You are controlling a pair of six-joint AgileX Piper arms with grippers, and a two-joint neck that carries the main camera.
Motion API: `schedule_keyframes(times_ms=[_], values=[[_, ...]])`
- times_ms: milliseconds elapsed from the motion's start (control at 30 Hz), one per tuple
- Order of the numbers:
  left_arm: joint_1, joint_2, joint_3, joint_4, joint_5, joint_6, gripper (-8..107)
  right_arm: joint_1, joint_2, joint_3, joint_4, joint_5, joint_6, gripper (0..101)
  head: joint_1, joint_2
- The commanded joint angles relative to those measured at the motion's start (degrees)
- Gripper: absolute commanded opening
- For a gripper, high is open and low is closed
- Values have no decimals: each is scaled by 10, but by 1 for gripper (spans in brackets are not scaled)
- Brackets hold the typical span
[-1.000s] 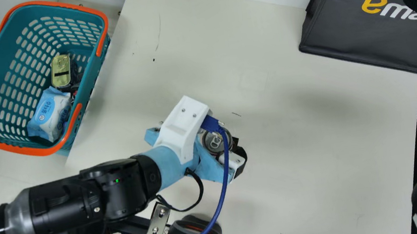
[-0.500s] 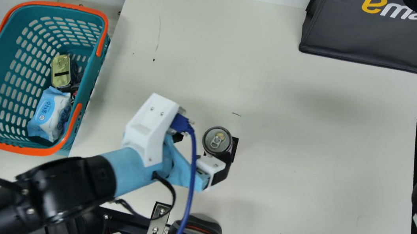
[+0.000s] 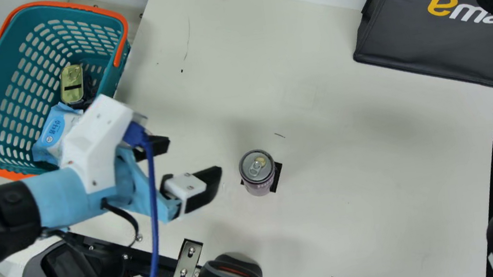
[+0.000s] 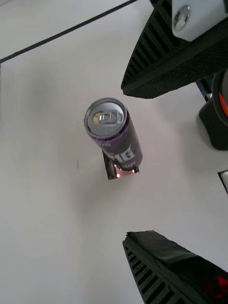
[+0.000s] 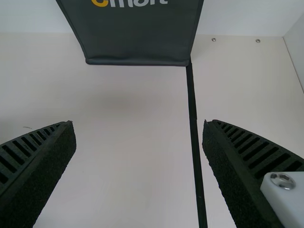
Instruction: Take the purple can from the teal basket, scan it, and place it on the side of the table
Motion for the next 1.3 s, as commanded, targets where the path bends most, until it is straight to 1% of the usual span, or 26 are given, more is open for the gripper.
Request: schedule_keyframes(times_ms=[0,233,267,400,733,1067,1267], values=[[64,-6,-6,3,16,48,90,0,0,0,0,0,0,95,-17,1],[170,-15,-23,9,36,130,90,0,0,0,0,1,0,95,-17,1],[133,-16,-22,9,33,106,90,0,0,0,0,1,0,95,-17,-12],[169,-16,-24,10,35,130,90,0,0,0,0,1,0,95,-17,-65],[170,-16,-24,10,35,130,90,0,0,0,0,1,0,95,-17,-199],[168,-12,-27,7,36,135,90,0,0,0,0,0,0,95,-17,-199],[127,2,-41,10,35,126,90,0,0,0,0,0,0,95,-17,-199]])
